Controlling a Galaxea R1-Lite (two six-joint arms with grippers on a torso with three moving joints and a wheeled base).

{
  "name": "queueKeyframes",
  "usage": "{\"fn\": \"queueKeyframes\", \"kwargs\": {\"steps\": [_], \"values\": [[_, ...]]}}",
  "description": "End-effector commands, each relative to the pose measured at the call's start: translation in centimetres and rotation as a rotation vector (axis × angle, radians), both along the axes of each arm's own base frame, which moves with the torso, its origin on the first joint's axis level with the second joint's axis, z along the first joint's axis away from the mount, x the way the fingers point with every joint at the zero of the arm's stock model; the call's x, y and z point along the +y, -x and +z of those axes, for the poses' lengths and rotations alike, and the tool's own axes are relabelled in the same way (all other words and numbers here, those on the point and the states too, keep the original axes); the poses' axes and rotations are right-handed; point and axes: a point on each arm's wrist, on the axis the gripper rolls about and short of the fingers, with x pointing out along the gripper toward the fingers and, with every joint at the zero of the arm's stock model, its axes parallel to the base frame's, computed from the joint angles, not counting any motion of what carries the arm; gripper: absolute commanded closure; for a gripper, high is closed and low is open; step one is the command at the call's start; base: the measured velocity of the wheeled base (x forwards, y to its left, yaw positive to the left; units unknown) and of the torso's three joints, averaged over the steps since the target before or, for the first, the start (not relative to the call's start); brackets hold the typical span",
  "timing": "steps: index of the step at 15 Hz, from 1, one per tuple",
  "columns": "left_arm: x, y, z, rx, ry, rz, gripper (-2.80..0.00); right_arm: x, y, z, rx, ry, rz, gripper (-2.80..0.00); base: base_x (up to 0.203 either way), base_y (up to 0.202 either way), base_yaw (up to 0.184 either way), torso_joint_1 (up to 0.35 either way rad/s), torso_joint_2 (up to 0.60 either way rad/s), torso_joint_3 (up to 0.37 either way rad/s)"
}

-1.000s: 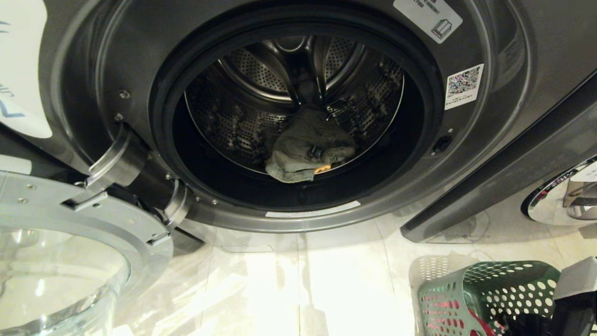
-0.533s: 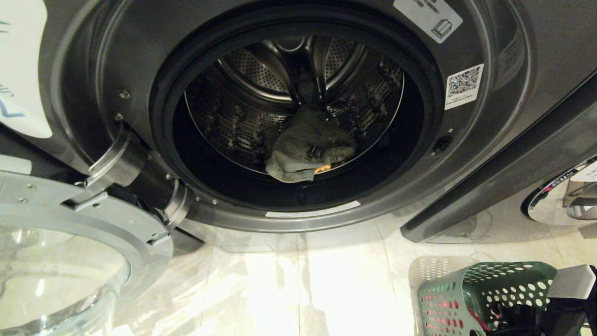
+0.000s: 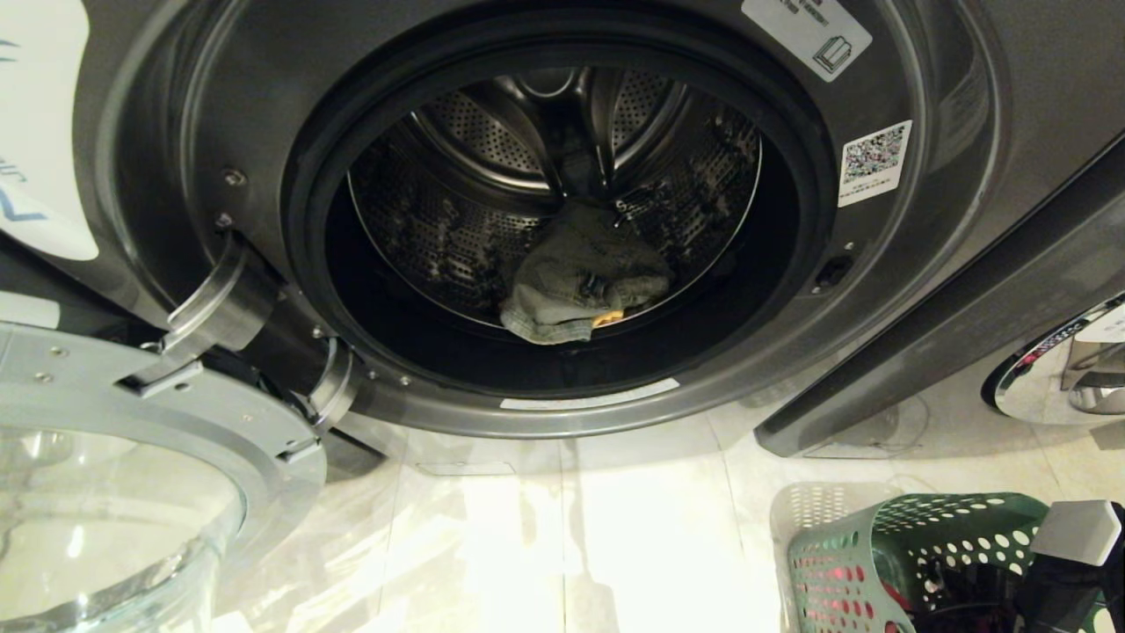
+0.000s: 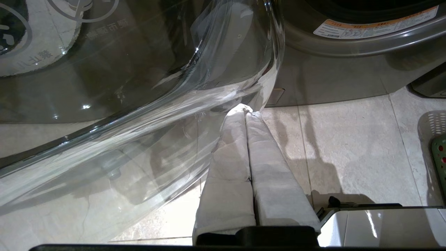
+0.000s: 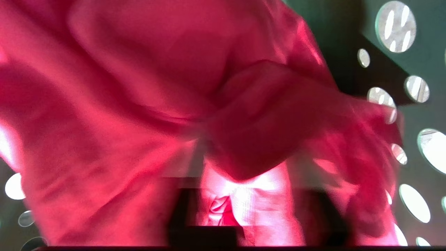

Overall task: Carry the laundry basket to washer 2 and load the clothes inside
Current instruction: Place the clothes into the washing machine

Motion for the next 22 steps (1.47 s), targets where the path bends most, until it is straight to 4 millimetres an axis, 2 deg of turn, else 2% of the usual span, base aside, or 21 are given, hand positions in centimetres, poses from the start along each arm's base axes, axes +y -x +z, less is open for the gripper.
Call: {"fn": "queueKeyframes", "kwargs": {"steps": [1,4,6,8,11,14,17,19,20,22], "values": [[0.0,0.0,0.0,0.001,0.000,0.000,0.00,0.0,0.0,0.1,-0.002,0.002,0.000,0.00,0.000,0.000,0.000,0.000,0.00,0.000],[0.0,0.0,0.0,0.001,0.000,0.000,0.00,0.0,0.1,0.9,-0.001,0.003,0.001,0.00,0.000,0.000,0.000,0.000,0.00,0.000],[0.0,0.0,0.0,-0.001,0.000,0.000,0.00,0.2,0.4,3.2,0.001,0.000,0.001,0.00,0.000,0.000,0.000,0.000,0.00,0.000],[0.0,0.0,0.0,0.000,0.000,0.000,0.00,0.7,1.0,7.6,-0.009,-0.010,0.008,0.00,0.000,0.000,0.000,0.000,0.00,0.000],[0.0,0.0,0.0,0.000,0.000,0.000,0.00,2.4,3.7,17.2,-0.063,-0.034,0.032,0.00,0.000,0.000,0.000,0.000,0.00,0.000],[0.0,0.0,0.0,-0.001,0.000,0.000,0.00,5.5,8.5,26.5,-0.182,0.019,0.048,0.00,0.000,0.000,0.000,0.000,0.00,0.000],[0.0,0.0,0.0,0.001,0.000,0.000,0.00,9.6,14.0,34.2,-0.419,0.175,0.095,0.00,0.000,0.000,0.000,0.000,0.00,0.000],[0.0,0.0,0.0,0.001,0.000,0.000,0.00,12.6,17.4,37.4,-0.597,0.310,0.183,0.00,0.000,0.000,0.000,0.000,0.00,0.000],[0.0,0.0,0.0,0.001,0.000,0.000,0.00,14.1,18.5,38.3,-0.676,0.377,0.272,0.00,0.000,0.000,0.000,0.000,0.00,0.000],[0.0,0.0,0.0,-0.001,0.000,0.000,0.00,16.7,19.5,39.4,-0.805,0.478,0.518,0.00,0.000,0.000,0.000,0.000,0.00,0.000]]}}
